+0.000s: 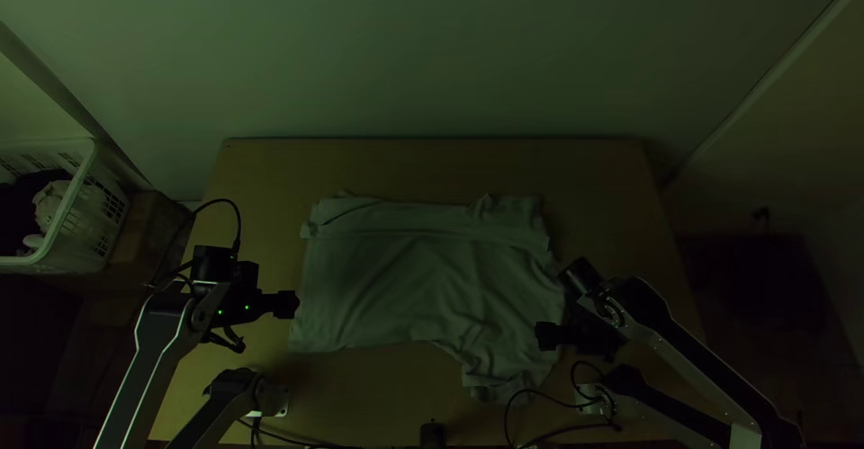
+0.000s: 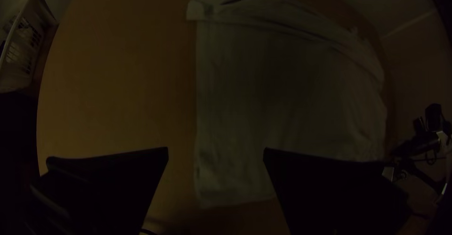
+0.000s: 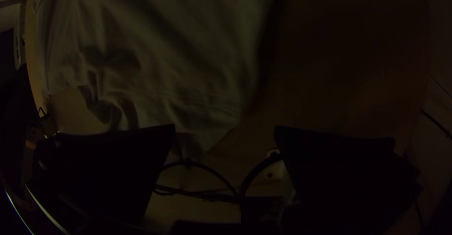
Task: Fold the t-shirt
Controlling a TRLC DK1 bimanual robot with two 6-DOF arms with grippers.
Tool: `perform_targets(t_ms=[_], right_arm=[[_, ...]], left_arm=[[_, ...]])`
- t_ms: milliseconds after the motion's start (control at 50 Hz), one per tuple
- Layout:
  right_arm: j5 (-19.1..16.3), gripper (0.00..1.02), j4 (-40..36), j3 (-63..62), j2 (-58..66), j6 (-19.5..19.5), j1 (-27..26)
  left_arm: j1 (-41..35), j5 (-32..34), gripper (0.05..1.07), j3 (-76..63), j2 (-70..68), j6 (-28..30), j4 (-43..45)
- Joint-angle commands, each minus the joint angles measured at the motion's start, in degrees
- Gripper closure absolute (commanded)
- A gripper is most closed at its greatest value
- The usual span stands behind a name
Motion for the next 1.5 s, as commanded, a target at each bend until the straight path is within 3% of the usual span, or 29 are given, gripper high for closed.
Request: perform_targets(t_ms=[0, 120, 300, 440, 540, 660, 960, 1340, 1480], right_arm=[[-1.13, 0.1, 1.28, -3.42, 1.0, -0.45, 0.71], [-3.85, 0.14, 4.53, -6.5, 1.09, -1.94, 0.01], [-4.73, 0.17, 8.75, -9.4, 3.46, -4.31, -0.87], [-5.26, 0.34, 10.42, -9.49, 6.45, -5.9, -1.05], [-5.26, 0.56, 10.86, -9.57, 6.98, -7.39, -0.26], [-3.94, 1.0, 12.27, -9.31, 5.39, -8.45, 0.8], [-3.85, 1.0, 12.79, -9.4, 4.52, -8.36, 0.53], [-3.85, 1.0, 12.79, -8.96, 3.37, -8.01, 0.09], [-3.85, 1.0, 12.79, -9.05, 2.93, -8.01, -0.17]], left_arm=[[-0.29, 1.35, 0.11, -1.9, -1.42, -0.81, -2.37], [-0.38, 1.88, 0.11, -2.43, -1.77, -0.81, -2.98], [-0.29, 2.41, 0.11, -2.43, -1.51, -0.81, -2.89], [-0.29, 2.58, 0.11, -2.52, -0.28, -0.72, -2.89], [-0.38, 2.67, 0.11, -2.43, 0.42, -0.64, -3.33], [-0.9, 2.58, 0.11, -3.22, 2.27, 0.24, -4.39], [-3.89, 0.74, 0.11, -3.05, 14.66, 1.56, -10.19], [-9.78, -4.45, 0.11, -2.78, 28.46, 1.3, -9.22], [-9.96, -4.54, 0.3, -3.05, 31.54, 1.82, -8.08]])
